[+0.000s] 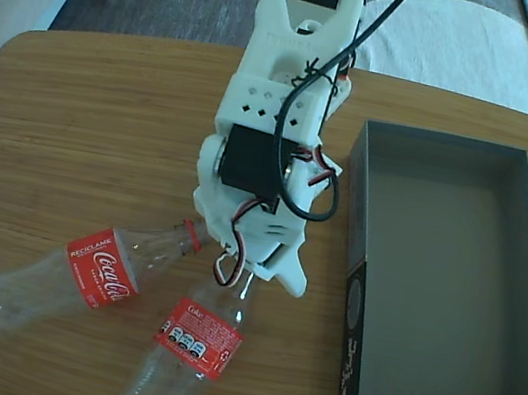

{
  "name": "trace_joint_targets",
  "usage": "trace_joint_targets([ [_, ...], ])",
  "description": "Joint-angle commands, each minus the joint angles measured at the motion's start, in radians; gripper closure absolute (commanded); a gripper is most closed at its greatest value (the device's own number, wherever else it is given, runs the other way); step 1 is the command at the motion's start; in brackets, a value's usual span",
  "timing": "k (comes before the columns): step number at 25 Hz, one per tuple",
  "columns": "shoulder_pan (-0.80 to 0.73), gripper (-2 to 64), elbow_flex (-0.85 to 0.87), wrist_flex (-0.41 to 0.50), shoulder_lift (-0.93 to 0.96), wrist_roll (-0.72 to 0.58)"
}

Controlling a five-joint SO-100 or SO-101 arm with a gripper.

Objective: Grasp the bottles and put them in the box.

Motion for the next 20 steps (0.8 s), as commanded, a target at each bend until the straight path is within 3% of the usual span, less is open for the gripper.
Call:
trace_joint_targets([
  [1,0.005,14.1,-0.086,0.000,-0.002,-0.005],
  [20,0.006,14.1,-0.121,0.000,-0.129,-0.005],
])
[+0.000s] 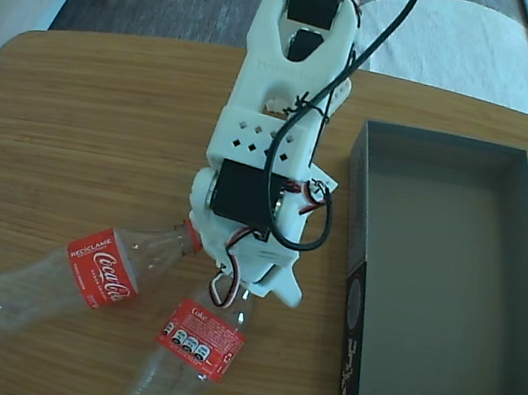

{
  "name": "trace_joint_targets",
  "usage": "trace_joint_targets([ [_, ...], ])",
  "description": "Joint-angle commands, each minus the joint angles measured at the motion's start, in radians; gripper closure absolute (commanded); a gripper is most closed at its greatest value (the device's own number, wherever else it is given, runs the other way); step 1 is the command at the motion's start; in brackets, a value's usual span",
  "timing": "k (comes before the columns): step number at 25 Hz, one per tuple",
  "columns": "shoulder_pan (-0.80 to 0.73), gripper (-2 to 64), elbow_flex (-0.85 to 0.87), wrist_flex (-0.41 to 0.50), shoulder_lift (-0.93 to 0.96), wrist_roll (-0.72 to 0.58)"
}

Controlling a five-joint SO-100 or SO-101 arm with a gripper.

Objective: Grasp the bottles and put them in the box.

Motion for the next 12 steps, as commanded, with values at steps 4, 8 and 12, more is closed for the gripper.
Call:
trace_joint_targets([
  [4,0.006,14.1,-0.034,0.000,-0.017,0.002],
  [8,0.006,14.1,-0.034,0.000,-0.038,0.000],
  [12,0.006,14.2,-0.034,0.000,-0.064,0.006],
])
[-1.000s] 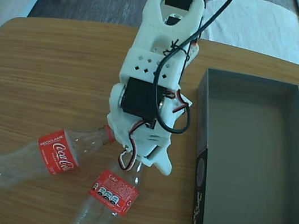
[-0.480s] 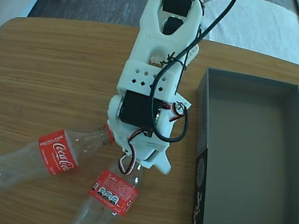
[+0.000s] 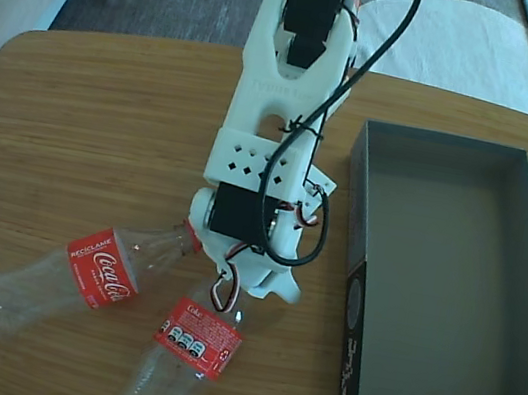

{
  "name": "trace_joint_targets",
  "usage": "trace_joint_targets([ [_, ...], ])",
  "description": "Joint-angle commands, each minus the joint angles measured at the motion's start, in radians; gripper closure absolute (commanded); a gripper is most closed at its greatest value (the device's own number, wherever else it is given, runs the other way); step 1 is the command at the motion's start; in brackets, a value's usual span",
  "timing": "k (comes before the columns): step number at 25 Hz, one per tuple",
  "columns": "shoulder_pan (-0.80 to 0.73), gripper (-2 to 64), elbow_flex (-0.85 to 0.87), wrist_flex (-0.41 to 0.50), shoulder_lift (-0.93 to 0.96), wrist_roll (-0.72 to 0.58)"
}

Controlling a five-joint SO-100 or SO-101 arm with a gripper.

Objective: Grasp the bottles and put them in the box.

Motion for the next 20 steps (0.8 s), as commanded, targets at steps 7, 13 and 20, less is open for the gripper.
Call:
trace_joint_targets([
  [7,0.021,14.2,-0.038,0.000,0.026,0.008],
  [13,0.038,14.3,-0.049,0.000,0.029,0.008],
  [20,0.064,25.9,-0.051,-0.003,0.031,0.005],
])
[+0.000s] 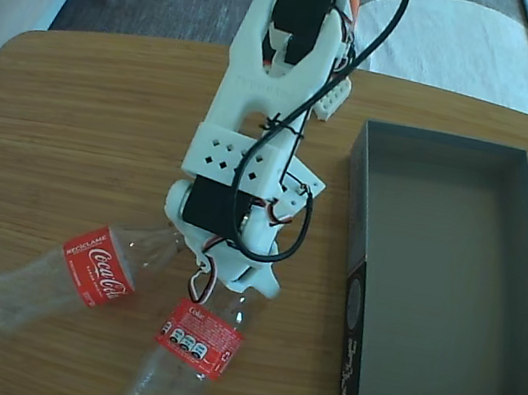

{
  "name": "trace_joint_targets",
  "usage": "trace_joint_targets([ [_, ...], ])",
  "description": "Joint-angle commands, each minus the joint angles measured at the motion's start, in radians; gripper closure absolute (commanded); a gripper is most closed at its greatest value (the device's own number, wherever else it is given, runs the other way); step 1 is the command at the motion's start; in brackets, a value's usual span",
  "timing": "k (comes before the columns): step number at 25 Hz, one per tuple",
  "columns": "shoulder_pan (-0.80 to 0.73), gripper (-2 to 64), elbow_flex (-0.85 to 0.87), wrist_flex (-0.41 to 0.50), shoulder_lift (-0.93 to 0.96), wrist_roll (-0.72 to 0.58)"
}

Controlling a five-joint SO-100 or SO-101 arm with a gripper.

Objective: Grasp the bottles and put them in the box.

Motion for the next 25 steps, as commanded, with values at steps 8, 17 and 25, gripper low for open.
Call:
trace_joint_targets([
  [8,-0.003,50.1,-0.072,-0.037,0.035,0.008],
  [17,-0.003,57.8,-0.080,-0.025,0.037,-0.002],
  [25,-0.006,57.7,-0.063,-0.021,0.110,0.009],
])
